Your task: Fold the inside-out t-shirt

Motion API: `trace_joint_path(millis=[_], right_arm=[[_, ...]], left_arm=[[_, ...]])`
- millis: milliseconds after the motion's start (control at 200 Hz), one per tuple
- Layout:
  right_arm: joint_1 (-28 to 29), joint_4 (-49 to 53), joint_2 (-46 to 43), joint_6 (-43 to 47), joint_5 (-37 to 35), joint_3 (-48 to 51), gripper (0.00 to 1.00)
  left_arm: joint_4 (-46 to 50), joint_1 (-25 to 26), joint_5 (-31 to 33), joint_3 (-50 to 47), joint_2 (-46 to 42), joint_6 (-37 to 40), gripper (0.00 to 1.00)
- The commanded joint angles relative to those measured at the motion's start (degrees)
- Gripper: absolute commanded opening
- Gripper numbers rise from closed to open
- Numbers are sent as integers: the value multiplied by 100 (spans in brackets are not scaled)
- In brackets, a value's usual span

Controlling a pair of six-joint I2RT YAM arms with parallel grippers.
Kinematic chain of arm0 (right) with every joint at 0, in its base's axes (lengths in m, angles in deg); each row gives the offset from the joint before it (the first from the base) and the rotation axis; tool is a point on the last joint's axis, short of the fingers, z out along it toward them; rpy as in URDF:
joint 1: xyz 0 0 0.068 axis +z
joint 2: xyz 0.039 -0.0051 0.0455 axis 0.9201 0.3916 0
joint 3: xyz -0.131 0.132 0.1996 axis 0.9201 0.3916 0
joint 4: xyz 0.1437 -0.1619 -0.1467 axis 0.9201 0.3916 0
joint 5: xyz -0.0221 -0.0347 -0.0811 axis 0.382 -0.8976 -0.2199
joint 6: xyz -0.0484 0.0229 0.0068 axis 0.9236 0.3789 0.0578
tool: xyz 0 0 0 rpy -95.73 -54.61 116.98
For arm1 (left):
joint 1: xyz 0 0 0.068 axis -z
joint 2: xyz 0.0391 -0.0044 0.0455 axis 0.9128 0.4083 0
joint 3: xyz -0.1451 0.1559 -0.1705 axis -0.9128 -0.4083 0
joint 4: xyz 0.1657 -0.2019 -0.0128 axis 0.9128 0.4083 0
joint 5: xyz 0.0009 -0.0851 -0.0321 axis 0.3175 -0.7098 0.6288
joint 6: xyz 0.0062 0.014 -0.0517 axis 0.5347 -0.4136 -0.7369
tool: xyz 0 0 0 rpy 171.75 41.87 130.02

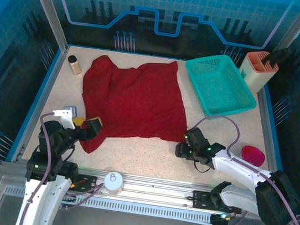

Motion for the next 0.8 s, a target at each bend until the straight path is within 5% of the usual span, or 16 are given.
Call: trace_joint_path(millis=[0,135,345,445,796], right_arm=[[-671,327,42,70,957,-734,64],[-1397,289,523,749,1085,-1497,64],[-1566,149,1721,2087,750,-2631,60],[-1593,372,2161,2248,582,-2922,53],[-1867,-260,2375,1933,1162,-2351,54]], left_arm=[[318,14,176,260,385,-1534,99],[724,12,-483,194,1512,-2012,99],[1541,80,312,-142,1421,-2669,88],[1693,82,537,-316,1585,-2896,84],[895,99,816,-704,2347,-2540,72]])
